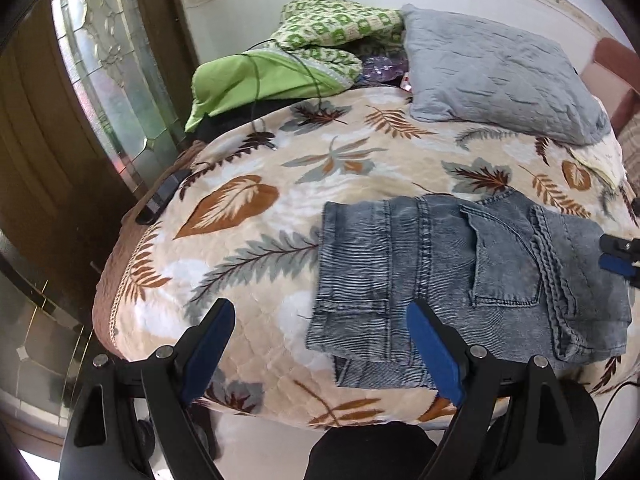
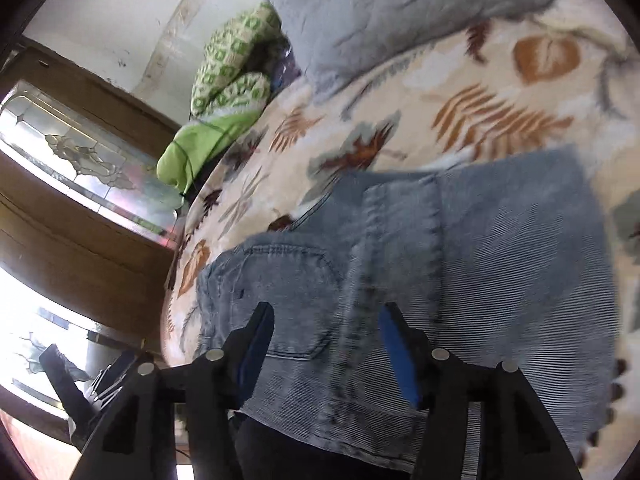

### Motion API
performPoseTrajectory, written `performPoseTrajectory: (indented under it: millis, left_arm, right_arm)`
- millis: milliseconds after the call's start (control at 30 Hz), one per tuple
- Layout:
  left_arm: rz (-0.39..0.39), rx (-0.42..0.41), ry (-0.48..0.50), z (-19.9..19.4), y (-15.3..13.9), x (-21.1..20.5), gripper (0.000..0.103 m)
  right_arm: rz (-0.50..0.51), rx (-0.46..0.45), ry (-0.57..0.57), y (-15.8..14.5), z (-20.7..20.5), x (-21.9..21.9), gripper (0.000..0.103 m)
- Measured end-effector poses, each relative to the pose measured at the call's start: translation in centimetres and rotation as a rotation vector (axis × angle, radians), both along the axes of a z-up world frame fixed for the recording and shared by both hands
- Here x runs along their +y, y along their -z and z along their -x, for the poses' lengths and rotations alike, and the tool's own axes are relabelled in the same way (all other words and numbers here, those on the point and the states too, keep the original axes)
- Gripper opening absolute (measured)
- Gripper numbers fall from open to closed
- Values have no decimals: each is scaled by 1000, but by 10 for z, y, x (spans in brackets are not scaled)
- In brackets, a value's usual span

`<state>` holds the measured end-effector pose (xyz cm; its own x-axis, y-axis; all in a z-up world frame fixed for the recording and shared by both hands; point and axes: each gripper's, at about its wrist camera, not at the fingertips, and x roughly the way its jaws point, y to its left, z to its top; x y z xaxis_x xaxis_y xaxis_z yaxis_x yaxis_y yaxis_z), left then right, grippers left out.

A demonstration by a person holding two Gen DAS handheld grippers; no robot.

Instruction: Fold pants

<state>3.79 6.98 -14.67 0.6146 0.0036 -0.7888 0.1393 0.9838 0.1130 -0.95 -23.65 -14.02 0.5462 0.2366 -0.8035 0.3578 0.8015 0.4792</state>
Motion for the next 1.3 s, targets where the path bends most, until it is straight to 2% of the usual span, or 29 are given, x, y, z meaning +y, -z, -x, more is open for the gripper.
performPoseTrajectory:
  millis: [100, 167, 200, 233, 500, 600, 767, 933, 1300]
  left_arm:
    - [-2, 12, 18, 1, 4, -9, 88]
    - [-6, 15, 26, 2, 6, -12, 88]
    - [-12, 14, 32, 3, 6, -14, 88]
    - [-18, 9, 34, 4, 5, -14, 88]
    - [-41, -37, -1, 4, -3, -5, 88]
    - [-46, -46, -13, 4, -4, 0, 88]
    - [-36, -54, -38, 4, -5, 13, 88]
    - [-25, -52, -56, 4, -4, 25, 88]
    - [0, -41, -69, 3, 4, 44, 88]
  right_arm:
    - [40, 18, 26, 5, 9, -11, 59]
    - [7, 114, 13, 34, 11, -18, 58]
    - [5, 165, 16, 47, 13, -19, 54]
    - [25, 149, 20, 50, 17, -19, 49]
    - [62, 18, -60, 6, 20, 5, 49]
    - [94, -24, -122, -8, 15, 36, 49]
    - [136, -76, -187, -15, 13, 89, 49]
    - [252, -67, -271, -13, 9, 137, 49]
    - [252, -41, -329, 3, 8, 169, 49]
